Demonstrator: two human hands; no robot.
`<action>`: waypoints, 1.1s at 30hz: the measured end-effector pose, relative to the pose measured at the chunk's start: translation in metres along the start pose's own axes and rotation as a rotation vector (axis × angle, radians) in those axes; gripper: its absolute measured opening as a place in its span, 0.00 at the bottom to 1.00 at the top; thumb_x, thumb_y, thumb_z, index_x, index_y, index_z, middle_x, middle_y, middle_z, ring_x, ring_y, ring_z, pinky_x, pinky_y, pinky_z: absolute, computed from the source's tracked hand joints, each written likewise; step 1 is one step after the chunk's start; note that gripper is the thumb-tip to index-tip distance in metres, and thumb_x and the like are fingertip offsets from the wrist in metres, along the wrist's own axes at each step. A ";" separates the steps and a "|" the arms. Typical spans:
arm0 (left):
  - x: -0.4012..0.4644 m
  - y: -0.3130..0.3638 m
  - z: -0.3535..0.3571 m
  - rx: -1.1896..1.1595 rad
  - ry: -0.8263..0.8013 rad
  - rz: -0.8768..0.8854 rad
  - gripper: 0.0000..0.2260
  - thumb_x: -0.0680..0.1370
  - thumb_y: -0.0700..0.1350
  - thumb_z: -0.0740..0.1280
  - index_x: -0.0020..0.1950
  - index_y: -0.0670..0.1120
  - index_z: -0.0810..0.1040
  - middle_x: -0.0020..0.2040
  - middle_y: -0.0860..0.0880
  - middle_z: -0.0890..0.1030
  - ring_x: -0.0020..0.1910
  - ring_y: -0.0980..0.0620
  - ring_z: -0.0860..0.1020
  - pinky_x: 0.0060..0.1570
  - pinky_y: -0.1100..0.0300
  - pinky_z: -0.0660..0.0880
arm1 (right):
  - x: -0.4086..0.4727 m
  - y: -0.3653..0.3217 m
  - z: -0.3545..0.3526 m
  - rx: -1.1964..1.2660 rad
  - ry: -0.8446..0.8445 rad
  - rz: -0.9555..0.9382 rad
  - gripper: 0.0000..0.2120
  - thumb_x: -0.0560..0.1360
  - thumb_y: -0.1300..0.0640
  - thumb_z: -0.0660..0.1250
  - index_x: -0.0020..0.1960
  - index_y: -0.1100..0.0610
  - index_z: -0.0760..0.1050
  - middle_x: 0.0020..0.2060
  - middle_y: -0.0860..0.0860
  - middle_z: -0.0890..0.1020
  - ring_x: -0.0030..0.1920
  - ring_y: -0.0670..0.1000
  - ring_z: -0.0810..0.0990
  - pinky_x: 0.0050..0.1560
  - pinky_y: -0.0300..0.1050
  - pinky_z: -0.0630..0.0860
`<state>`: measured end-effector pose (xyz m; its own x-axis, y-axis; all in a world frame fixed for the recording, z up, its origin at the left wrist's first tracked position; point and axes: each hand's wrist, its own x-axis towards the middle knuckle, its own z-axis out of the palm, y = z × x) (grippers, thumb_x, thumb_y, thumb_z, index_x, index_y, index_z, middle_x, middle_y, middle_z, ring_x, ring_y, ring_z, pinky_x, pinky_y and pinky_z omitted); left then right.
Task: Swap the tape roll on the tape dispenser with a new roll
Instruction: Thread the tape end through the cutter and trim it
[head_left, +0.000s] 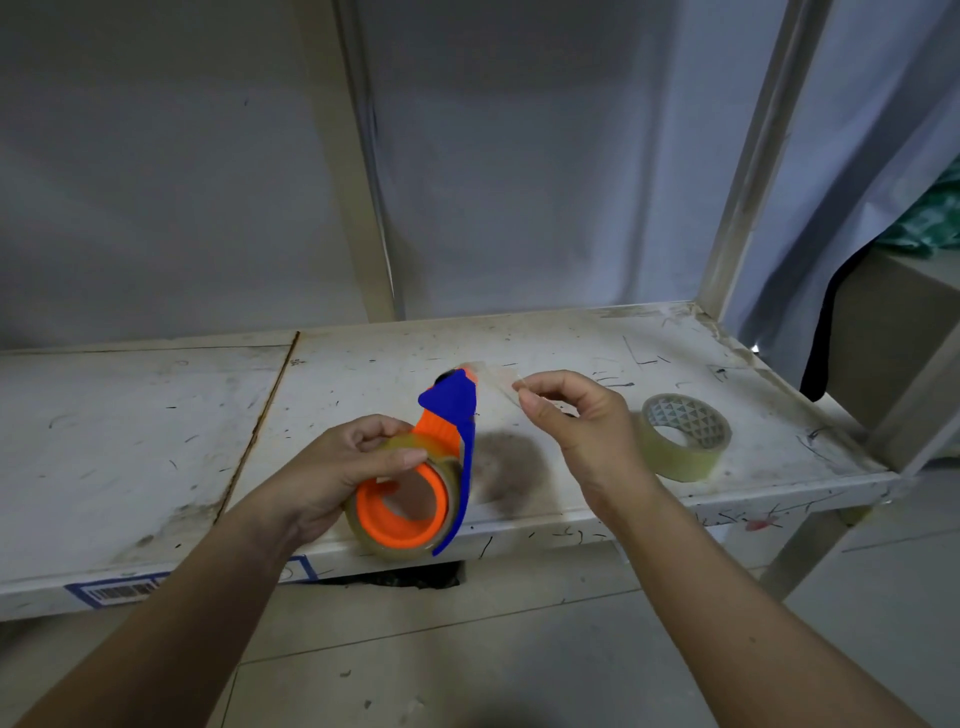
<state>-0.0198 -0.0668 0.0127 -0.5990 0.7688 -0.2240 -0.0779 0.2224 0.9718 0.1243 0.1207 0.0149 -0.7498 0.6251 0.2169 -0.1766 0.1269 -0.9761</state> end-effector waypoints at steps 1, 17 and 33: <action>0.000 -0.001 0.001 -0.042 -0.018 -0.009 0.35 0.49 0.56 0.82 0.53 0.44 0.80 0.46 0.43 0.85 0.44 0.47 0.83 0.47 0.52 0.79 | -0.001 -0.001 0.003 -0.042 0.009 -0.048 0.10 0.72 0.60 0.71 0.40 0.45 0.81 0.45 0.45 0.82 0.50 0.45 0.79 0.52 0.45 0.75; -0.001 -0.010 0.015 -0.395 -0.239 -0.090 0.23 0.53 0.53 0.82 0.43 0.45 0.83 0.42 0.44 0.81 0.42 0.47 0.79 0.41 0.53 0.78 | -0.004 -0.008 0.006 0.346 -0.222 0.015 0.09 0.69 0.63 0.71 0.37 0.50 0.84 0.40 0.43 0.80 0.46 0.43 0.78 0.49 0.38 0.74; -0.001 -0.001 0.028 -0.436 -0.094 -0.051 0.24 0.48 0.55 0.82 0.38 0.47 0.84 0.39 0.46 0.84 0.38 0.50 0.84 0.37 0.54 0.81 | -0.010 -0.017 0.013 0.303 -0.112 0.078 0.14 0.72 0.62 0.68 0.32 0.47 0.82 0.38 0.40 0.82 0.45 0.39 0.79 0.51 0.40 0.70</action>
<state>0.0034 -0.0509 0.0095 -0.5124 0.8189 -0.2586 -0.4460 0.0036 0.8950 0.1270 0.1023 0.0292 -0.8312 0.5330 0.1581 -0.2845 -0.1636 -0.9446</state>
